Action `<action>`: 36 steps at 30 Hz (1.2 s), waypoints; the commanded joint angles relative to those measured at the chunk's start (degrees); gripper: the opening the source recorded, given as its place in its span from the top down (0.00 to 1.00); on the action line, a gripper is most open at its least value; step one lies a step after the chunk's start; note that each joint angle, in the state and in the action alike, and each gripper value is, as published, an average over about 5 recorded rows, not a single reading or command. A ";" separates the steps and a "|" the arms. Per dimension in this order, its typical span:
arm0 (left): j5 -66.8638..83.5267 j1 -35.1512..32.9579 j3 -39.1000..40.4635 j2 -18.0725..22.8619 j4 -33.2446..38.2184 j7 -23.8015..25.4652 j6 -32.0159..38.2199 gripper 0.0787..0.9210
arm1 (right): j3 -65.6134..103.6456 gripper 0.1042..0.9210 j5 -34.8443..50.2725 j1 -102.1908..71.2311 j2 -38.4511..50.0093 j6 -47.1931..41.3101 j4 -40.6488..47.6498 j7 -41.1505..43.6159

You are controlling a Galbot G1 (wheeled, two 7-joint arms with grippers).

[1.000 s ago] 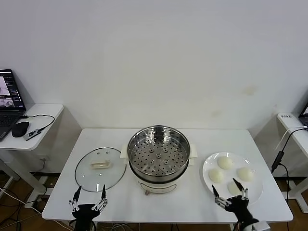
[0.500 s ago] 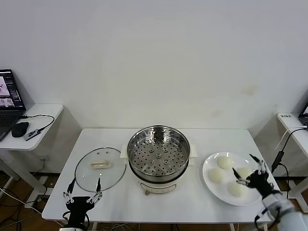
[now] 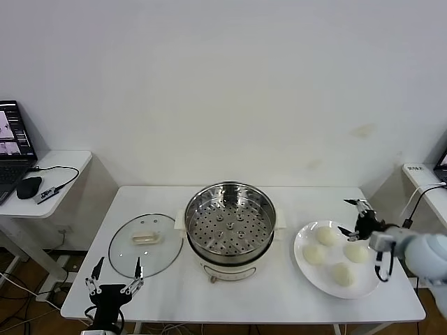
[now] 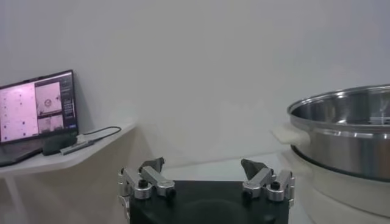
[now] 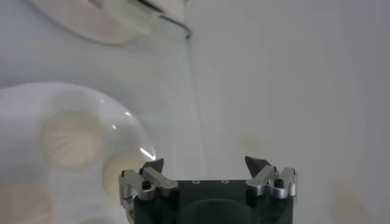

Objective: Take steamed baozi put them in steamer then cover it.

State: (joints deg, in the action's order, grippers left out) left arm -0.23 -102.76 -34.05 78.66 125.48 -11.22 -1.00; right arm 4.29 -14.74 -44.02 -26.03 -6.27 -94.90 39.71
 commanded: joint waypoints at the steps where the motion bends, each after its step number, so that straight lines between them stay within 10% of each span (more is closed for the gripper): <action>1: -0.15 0.01 -0.22 -0.08 0.20 -0.06 -0.22 0.12 | -24.56 0.12 2.24 23.08 7.19 -1.66 5.94 11.38; 36: 0.13 0.66 -2.78 0.13 0.57 0.46 -0.56 0.12 | -41.64 0.13 -2.84 35.49 -18.12 0.15 33.53 16.04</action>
State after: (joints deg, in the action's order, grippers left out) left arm -0.13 -101.98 -36.72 78.82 126.07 -10.77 -1.55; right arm -35.11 -17.24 -10.39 -41.01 -6.42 -64.71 54.96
